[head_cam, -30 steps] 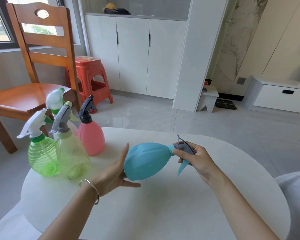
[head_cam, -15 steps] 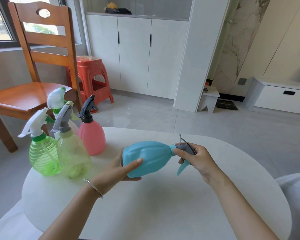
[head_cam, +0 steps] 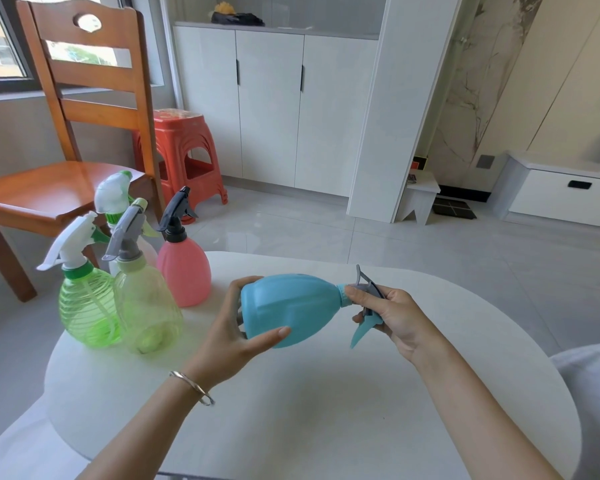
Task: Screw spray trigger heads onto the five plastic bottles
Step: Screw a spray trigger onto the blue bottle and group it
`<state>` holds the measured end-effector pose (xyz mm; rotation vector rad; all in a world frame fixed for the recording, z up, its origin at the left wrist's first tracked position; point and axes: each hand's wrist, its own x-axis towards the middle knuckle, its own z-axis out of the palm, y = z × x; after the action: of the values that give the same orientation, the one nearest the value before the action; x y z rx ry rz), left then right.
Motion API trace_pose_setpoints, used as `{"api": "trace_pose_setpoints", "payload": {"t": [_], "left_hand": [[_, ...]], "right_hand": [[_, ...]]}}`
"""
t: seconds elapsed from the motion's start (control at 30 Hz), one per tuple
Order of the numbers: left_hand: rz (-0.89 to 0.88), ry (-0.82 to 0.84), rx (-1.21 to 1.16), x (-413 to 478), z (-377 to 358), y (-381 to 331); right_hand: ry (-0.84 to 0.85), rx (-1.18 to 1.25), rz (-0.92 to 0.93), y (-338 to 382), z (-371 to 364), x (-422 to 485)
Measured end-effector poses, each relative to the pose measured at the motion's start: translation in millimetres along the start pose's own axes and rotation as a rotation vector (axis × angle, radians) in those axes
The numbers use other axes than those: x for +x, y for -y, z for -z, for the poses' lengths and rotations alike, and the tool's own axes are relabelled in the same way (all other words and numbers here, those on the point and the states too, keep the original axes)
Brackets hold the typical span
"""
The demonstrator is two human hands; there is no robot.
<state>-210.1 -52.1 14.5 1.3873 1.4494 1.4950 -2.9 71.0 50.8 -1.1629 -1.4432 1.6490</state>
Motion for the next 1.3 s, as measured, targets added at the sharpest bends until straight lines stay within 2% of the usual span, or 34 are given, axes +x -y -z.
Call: {"api": "trace_pose_setpoints", "payload": {"t": [0.27,0.37,0.47,0.57,0.63,0.77,0.87,0.93,0.97,1.07,1.13,1.3], "left_hand": [[0.023,0.030,0.072,0.4,-2.3,-6.3],[0.219,0.118,0.051,0.5,5.2,-12.1],[0.536,0.321,-0.186,-2.0,14.6,-14.9],[0.589,0.460,-0.262,-8.1,16.3,-14.7],[0.553,0.470,-0.240,-11.7,13.2,-15.8],[0.457,0.351,-0.232,-17.2,7.8,-18.2],[0.353,0.154,-0.201,-25.2,13.4,-21.7],[0.254,0.044,-0.148,-32.2,21.5,-25.3],[0.190,0.000,-0.112,-36.0,26.5,-28.5],[0.033,-0.101,-0.066,-49.7,41.7,-39.9],[-0.030,-0.158,-0.032,-61.1,52.7,-47.0],[-0.101,-0.287,0.044,-89.1,85.9,-55.8]], "right_hand": [[0.007,-0.044,0.032,0.8,4.5,-0.5],[0.067,-0.127,0.099,1.9,7.0,-2.0],[0.158,-0.224,0.182,4.3,8.1,-3.6],[0.187,-0.296,0.254,3.7,6.3,-5.0],[0.108,-0.353,0.337,-0.2,3.2,-3.9],[-0.219,-0.580,0.625,-7.4,-8.9,-6.8],[-0.273,-0.488,0.856,-4.2,-29.5,-23.4],[-0.232,-0.424,0.892,-2.9,-47.9,-38.4],[-0.182,-0.386,0.852,-2.8,-58.3,-45.9],[0.060,-0.271,0.594,0.9,-92.1,-63.7],[0.197,-0.232,0.503,6.3,-113.6,-68.7],[0.336,-0.241,0.483,26.0,-168.1,-82.6]]}}
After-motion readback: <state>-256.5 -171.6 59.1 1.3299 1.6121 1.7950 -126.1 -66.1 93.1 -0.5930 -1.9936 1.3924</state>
